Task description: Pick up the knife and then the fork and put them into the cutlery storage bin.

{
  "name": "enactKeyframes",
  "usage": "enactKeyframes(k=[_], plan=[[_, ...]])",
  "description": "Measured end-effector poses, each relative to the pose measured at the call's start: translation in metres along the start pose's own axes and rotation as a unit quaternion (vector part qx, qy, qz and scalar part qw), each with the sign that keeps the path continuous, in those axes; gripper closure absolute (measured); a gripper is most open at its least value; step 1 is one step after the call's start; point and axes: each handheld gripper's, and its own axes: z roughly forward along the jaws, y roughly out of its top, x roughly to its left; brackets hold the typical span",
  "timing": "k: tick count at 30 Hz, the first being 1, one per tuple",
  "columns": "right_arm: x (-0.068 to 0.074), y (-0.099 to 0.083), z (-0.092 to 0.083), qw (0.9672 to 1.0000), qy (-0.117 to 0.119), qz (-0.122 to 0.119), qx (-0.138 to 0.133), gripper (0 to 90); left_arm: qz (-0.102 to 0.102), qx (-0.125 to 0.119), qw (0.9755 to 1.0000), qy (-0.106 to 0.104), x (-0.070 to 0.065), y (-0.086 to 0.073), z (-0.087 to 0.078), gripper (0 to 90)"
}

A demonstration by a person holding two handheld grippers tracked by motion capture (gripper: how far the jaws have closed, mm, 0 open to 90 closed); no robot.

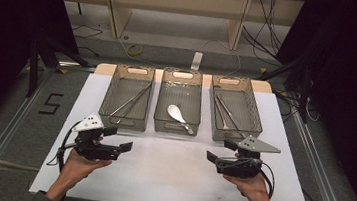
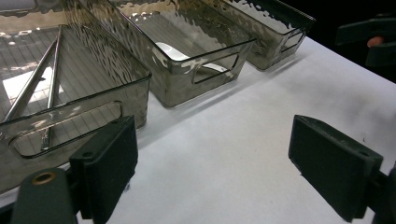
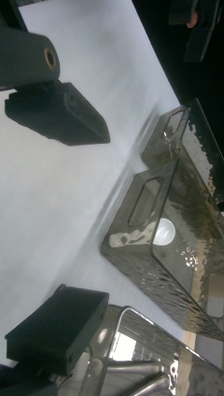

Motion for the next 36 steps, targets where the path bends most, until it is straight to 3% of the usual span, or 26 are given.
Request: enactKeyframes(k=[9,12,36], plan=[[-0.001,-0.01,-0.005,0.9999,0.001,0.015,0.002,19.7,-0.001,-0.001,1.0,-0.006,0.0,0.0,-0.001,15.3],[0.001,-0.013,-0.006,0.9999,-0.01,0.007,0.0,19.7,0.001,0.0,1.0,-0.008,-0.001,0.0,0.0,15.3],[0.0,-0.015,-0.006,0.9998,-0.013,0.01,0.01,19.0,0.005,0.002,0.9999,-0.012,0.0,0.0,0.001,15.3]])
